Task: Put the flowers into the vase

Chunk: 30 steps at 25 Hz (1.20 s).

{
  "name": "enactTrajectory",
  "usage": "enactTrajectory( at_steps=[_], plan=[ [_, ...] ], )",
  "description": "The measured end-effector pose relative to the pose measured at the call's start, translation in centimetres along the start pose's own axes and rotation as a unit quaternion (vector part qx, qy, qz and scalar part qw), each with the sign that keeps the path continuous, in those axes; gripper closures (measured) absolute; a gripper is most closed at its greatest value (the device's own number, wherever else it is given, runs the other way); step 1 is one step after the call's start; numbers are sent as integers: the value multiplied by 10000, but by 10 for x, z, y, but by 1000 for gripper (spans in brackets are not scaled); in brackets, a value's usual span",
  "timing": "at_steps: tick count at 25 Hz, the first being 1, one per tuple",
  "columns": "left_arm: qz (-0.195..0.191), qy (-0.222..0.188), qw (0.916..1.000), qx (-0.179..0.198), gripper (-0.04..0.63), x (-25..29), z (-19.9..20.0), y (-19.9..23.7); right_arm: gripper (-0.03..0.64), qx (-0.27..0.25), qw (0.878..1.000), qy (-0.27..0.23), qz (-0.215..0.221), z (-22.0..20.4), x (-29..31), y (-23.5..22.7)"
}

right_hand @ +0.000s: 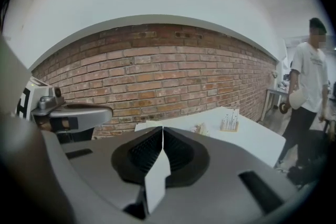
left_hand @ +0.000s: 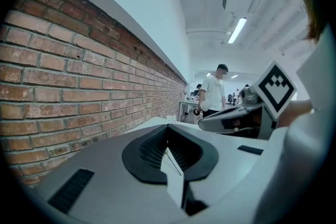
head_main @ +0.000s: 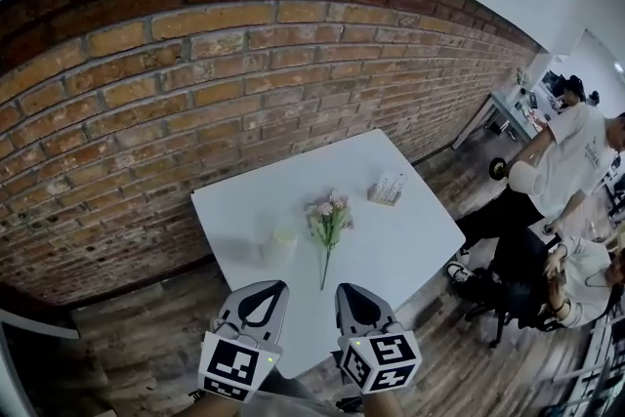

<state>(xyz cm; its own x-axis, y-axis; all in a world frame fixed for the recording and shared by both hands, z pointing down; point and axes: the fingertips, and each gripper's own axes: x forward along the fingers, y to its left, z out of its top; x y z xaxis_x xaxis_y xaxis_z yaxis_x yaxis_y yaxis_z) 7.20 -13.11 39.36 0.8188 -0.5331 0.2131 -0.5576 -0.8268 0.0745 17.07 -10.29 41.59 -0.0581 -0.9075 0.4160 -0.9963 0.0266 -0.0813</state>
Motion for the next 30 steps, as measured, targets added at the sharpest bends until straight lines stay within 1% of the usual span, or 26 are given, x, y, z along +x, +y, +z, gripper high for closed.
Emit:
enactTrajectory(
  at_steps=[3, 5, 8, 10, 13, 18, 25, 30],
  plan=[
    [36, 47, 10000, -39, 588, 4, -2, 0, 595, 111, 9996, 191, 199, -6, 16, -10],
    [76, 86, 9999, -45, 588, 6, -5, 1, 541, 153, 9991, 311, 243, -11, 26, -17],
    [116, 207, 9997, -69, 588, 11, -13, 2, 531, 159, 9984, 494, 230, -21, 39, -30],
    [140, 306, 9994, -88, 588, 13, -19, 3, 517, 265, 9975, 601, 253, -26, 49, -37],
    [181, 434, 9989, -61, 588, 20, -28, 5, 517, 475, 9959, 715, 279, -33, 64, -45],
    [141, 618, 9980, -27, 588, 37, -44, 5, 515, 394, 9947, 928, 219, -40, 89, -56],
    [41, 879, 9958, -241, 588, 59, -58, 8, 500, 292, 9904, 1350, 86, -55, 128, -74],
    [34, 1037, 9940, -336, 588, 71, -67, 12, 483, 319, 9837, 1769, -23, -74, 158, -92]
  ],
)
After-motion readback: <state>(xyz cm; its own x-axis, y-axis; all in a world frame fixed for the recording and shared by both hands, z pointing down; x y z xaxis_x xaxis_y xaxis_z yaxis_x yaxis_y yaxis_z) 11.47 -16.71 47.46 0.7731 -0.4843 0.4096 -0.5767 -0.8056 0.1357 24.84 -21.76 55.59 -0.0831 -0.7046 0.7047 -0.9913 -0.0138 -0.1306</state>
